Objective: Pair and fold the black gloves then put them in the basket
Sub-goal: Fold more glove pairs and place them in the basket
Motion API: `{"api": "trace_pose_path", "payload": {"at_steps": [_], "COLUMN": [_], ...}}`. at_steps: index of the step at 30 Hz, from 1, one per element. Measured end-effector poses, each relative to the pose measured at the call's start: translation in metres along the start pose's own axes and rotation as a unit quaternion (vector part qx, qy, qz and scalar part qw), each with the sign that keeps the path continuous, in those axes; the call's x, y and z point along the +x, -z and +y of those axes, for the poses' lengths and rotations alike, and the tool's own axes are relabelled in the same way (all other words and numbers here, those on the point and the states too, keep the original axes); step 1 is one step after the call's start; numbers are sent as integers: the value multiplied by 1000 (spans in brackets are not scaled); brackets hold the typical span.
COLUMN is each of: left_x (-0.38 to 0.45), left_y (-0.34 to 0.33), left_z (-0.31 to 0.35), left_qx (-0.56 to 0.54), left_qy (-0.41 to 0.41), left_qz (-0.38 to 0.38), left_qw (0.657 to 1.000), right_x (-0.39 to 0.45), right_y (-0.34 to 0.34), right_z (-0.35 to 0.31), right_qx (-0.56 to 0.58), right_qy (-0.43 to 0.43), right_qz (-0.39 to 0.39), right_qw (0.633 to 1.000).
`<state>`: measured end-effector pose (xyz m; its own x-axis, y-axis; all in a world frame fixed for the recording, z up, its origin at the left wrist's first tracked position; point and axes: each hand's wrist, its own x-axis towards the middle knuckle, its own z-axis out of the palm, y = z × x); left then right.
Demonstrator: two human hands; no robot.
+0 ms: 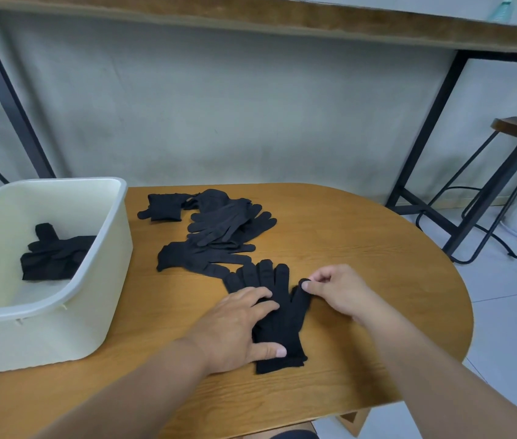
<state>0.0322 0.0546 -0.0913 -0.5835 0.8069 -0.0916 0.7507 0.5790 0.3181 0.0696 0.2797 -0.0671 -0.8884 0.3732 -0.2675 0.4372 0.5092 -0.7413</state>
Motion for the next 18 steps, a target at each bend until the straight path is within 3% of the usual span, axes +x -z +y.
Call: {"api": "trace_pose_path", "payload": {"at_steps": [5,9,14,18], "left_x": [-2,-5,-20,-26], "left_y": [3,3,5,7], "left_z": [2,4,10,14], "left_qx": [-8,-6,-12,-27], "left_qy": [15,13,-33,-59], "left_qz": [-26,-26,31,31], "left_qw": [1000,1000,999,997], "right_x": [-2,5,8,7], "right_y": [-2,-17,-23,-26], "right_z": [-7,-4,-3,-3], "right_qx": [62,-28,-43,-62], "right_qy": [17,-9,-5,-5], "right_qz": [-13,-18,21,33], "right_qw": [998,999,999,998]}}
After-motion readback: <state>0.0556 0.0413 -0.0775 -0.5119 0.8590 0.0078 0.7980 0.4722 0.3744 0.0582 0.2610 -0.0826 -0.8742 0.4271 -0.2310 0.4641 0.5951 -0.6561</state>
